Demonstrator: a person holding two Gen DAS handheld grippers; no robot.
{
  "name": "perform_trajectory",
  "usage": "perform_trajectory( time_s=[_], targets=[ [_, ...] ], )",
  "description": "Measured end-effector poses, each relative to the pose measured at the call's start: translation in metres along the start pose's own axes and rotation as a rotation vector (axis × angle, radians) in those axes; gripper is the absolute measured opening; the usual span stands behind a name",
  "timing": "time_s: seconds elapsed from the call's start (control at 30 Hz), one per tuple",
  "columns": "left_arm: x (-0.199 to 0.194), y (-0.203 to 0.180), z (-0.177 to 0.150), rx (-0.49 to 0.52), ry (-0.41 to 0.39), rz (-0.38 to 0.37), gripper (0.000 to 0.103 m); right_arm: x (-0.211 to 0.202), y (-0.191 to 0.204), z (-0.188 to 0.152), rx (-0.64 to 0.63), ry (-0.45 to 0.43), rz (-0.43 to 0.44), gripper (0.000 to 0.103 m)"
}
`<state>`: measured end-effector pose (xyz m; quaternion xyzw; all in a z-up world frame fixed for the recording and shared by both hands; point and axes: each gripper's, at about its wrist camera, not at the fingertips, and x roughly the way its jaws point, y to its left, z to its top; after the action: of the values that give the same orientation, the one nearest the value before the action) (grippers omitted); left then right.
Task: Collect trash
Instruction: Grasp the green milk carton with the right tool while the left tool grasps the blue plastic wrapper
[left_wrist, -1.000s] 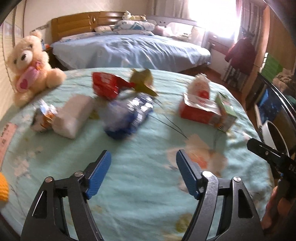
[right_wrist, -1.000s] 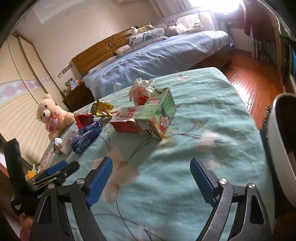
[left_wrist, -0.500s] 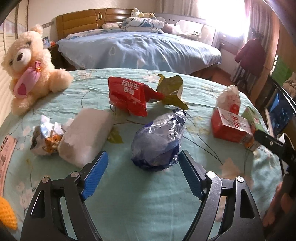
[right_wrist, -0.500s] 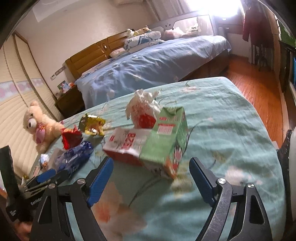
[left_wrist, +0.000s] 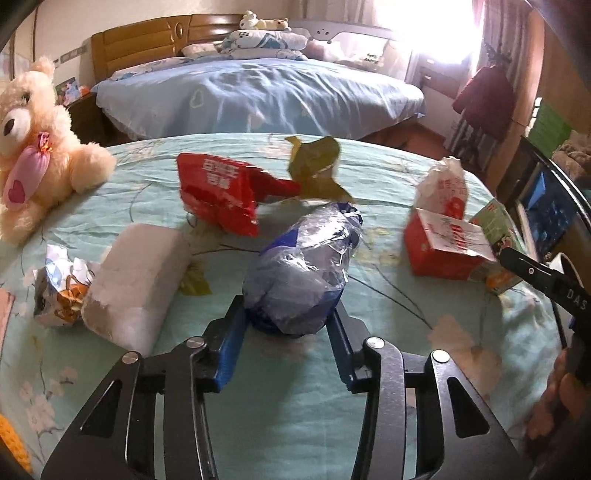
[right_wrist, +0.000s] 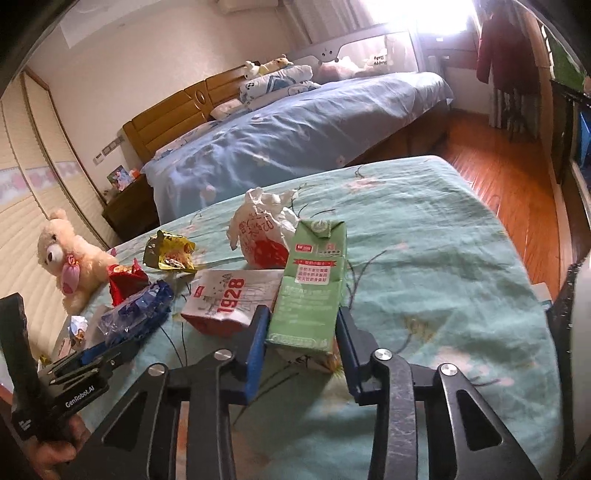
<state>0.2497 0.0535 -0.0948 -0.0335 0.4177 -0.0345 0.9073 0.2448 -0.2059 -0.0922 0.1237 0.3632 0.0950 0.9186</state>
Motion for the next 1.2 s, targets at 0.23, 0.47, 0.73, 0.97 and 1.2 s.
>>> perform_trajectory(
  time_s=[0.23, 0.47, 0.73, 0.97, 1.2],
  targets=[
    [-0.021, -0.033, -0.015, 0.023, -0.006, -0.075, 0.04, -0.029, -0.02, -0.011, 0.007, -0.005, -0.009, 0.035],
    [-0.038, -0.069, -0.022, 0.065, -0.014, -0.147, 0.04, -0.062, -0.04, -0.022, 0.025, -0.015, -0.012, 0.035],
    [-0.048, -0.107, -0.029, 0.122, -0.008, -0.206, 0.039, -0.092, -0.057, -0.035, 0.04, -0.026, -0.011, 0.035],
    [-0.054, -0.141, -0.033, 0.166, -0.003, -0.253, 0.039, -0.113, -0.071, -0.044, 0.062, -0.038, -0.019, 0.035],
    [-0.056, -0.175, -0.034, 0.221, -0.001, -0.297, 0.039, -0.137, -0.09, -0.052, 0.089, -0.06, -0.041, 0.035]
  ],
)
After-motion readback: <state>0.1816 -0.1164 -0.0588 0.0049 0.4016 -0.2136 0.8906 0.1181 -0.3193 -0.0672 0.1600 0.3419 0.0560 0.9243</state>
